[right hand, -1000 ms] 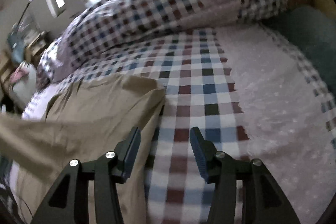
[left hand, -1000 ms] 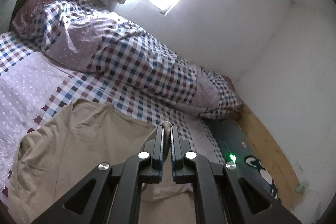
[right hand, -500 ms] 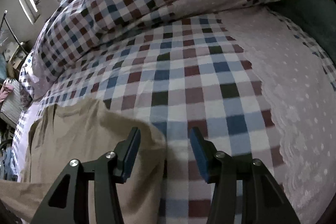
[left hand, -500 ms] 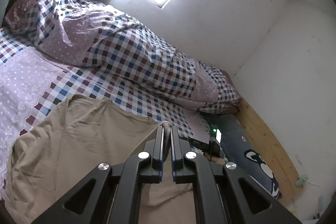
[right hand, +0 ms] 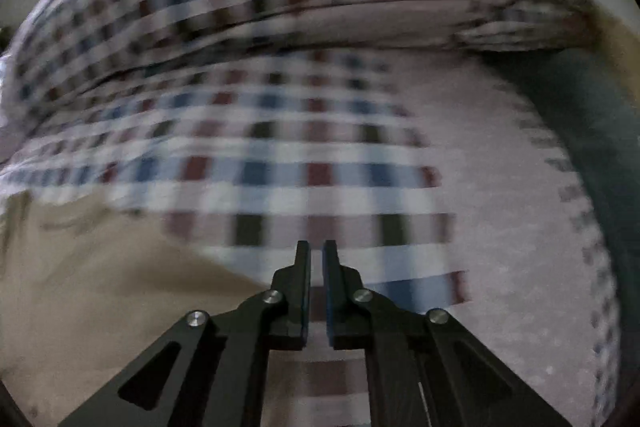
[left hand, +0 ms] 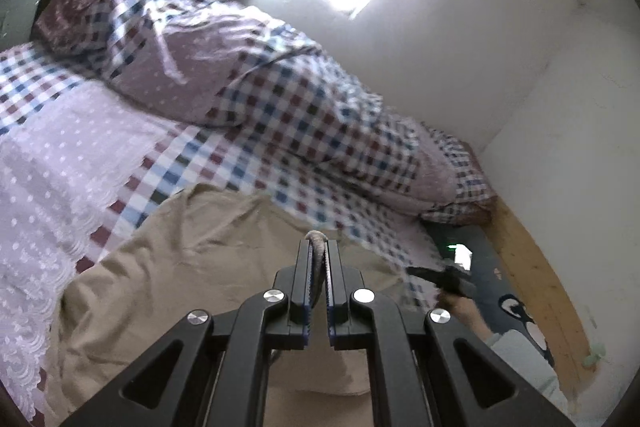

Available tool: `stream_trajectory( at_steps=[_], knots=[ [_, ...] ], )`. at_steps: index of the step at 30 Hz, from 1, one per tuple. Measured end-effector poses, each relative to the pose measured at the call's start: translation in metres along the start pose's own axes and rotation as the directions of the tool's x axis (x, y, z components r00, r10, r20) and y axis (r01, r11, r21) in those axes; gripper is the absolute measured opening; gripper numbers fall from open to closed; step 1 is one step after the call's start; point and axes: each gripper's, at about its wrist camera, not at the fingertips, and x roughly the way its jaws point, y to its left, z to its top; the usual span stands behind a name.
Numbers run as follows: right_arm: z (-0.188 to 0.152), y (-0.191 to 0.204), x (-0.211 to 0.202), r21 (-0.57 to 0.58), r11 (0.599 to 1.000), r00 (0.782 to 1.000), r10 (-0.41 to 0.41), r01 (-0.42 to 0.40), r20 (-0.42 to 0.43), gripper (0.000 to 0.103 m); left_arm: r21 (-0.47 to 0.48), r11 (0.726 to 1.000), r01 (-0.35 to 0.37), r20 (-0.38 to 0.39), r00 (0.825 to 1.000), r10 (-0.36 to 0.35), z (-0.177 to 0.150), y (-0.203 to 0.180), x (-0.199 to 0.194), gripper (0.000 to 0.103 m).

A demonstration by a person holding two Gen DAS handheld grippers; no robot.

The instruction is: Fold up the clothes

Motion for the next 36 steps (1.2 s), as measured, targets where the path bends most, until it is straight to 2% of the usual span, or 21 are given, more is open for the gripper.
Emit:
stream_trajectory(
  at_steps=[2,3,5,8,15,21,22,24,25,26,30,33,36],
  knots=[
    [-0.005,-0.014,-0.003,0.051,0.998,0.999,0.032,-0.032,-0.011,0.009,-0.012,1.000,-0.003,-0.009,1.000,0.003,-0.002,0.007,0.000,0.004],
    [-0.011,-0.020,-0.009,0.052,0.997,0.999,0.050,-0.049,-0.013,0.013,-0.018,1.000,-0.004,-0.012,1.000,0.004,-0.003,0.010,0.000,0.004],
    [-0.026,-0.023,-0.022,0.011,0.997,0.996,0.082,-0.082,-0.016,0.024,-0.031,0.999,-0.009,-0.019,1.000,0.008,-0.004,0.016,0.000,0.004],
    [-0.059,-0.022,-0.054,-0.074,0.988,0.991,0.133,-0.133,-0.001,0.037,-0.087,0.995,-0.055,-0.049,0.998,0.051,-0.007,0.037,0.008,0.004],
    [-0.136,-0.002,-0.120,-0.250,0.950,0.980,0.198,-0.189,0.011,0.043,-0.208,0.964,-0.166,-0.128,0.982,0.142,-0.014,0.084,0.027,0.004],
    [-0.175,0.018,-0.152,-0.323,0.922,0.974,0.227,-0.213,0.006,0.045,-0.200,0.946,-0.257,-0.188,0.957,0.220,-0.032,0.107,0.030,0.007],
    [-0.180,0.020,-0.156,-0.329,0.919,0.973,0.231,-0.216,0.006,0.045,-0.198,0.942,-0.272,-0.198,0.952,0.233,-0.035,0.110,0.030,0.013],
    [-0.189,0.024,-0.164,-0.339,0.914,0.971,0.238,-0.222,0.006,0.046,-0.194,0.934,-0.301,-0.217,0.941,0.258,-0.041,0.118,0.031,0.039],
    [-0.191,0.026,-0.166,-0.344,0.912,0.970,0.242,-0.225,0.007,0.046,-0.194,0.931,-0.310,-0.223,0.938,0.266,-0.044,0.121,0.031,0.062],
    [-0.192,0.028,-0.168,-0.349,0.909,0.969,0.247,-0.229,0.009,0.046,-0.206,0.933,-0.295,-0.208,0.945,0.253,-0.046,0.121,0.024,0.075],
    [-0.191,0.049,-0.181,-0.375,0.882,0.950,0.311,-0.286,0.009,0.047,-0.236,0.942,-0.238,-0.168,0.965,0.201,-0.060,0.119,0.003,0.077],
    [-0.180,0.086,-0.187,-0.424,0.843,0.930,0.366,-0.332,-0.001,0.047,-0.238,0.945,-0.223,-0.189,0.965,0.180,-0.077,0.116,0.006,0.077],
    [-0.169,0.135,-0.182,-0.489,0.783,0.908,0.416,-0.384,-0.048,0.047,-0.247,0.943,-0.223,-0.210,0.962,0.172,-0.093,0.113,0.013,0.077]
  ],
)
